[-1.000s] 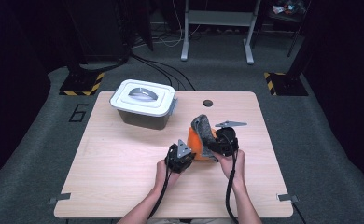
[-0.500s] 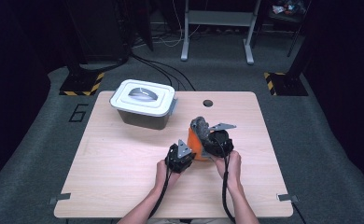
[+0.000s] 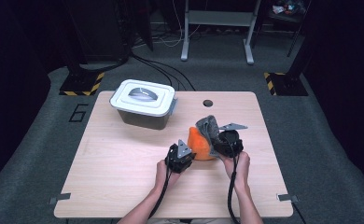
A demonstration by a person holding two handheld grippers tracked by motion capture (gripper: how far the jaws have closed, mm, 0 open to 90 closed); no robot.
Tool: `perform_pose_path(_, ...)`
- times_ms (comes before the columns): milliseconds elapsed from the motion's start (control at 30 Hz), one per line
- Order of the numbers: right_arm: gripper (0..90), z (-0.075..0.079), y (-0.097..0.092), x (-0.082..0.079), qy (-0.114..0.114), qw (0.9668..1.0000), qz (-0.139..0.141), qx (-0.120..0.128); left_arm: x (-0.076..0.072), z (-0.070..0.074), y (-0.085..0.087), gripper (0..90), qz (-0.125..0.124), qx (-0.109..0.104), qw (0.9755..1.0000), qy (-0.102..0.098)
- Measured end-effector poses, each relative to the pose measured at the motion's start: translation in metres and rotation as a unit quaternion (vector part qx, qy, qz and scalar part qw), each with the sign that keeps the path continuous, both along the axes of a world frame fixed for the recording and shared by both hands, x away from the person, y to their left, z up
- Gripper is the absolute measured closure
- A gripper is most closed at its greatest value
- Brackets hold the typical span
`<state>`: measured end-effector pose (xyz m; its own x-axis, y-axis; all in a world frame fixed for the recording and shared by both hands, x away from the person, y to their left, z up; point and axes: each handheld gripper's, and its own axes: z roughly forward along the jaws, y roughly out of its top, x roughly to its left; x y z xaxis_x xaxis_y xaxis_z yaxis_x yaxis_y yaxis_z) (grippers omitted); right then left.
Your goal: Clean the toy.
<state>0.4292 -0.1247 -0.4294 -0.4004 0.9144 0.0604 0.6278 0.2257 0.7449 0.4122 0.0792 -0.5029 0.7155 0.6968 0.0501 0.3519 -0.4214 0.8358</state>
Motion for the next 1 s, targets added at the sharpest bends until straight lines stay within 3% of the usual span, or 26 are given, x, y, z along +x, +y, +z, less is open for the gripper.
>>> perform_pose_path(133, 75.3, -0.004, -0.011, 0.001, 0.005, 0.9998, -0.014, 0.009, 0.0, 0.0, 0.0, 79.7, 0.0, -0.001, 1.0, -0.001)
perform_pose_path(233, 75.3, -0.009, -0.019, 0.003, 0.011, 0.9993, -0.035, 0.0, 0.0, -0.001, 0.0, 79.7, 0.001, 0.0, 1.0, 0.002)
perform_pose_path(500, 75.2, -0.036, -0.041, 0.017, 0.056, 0.9961, -0.066, 0.017, 0.001, -0.002, 0.001, 79.7, 0.002, -0.004, 1.0, 0.004)
perform_pose_path(800, 75.1, -0.067, -0.047, 0.031, 0.107, 0.9906, -0.08, 0.032, 0.002, -0.003, 0.003, 79.7, 0.002, -0.004, 1.0, 0.006)
perform_pose_path(1000, 74.9, -0.065, -0.047, 0.031, 0.114, 0.9901, -0.077, 0.029, 0.003, -0.004, 0.006, 79.7, 0.003, -0.004, 0.9999, 0.009)
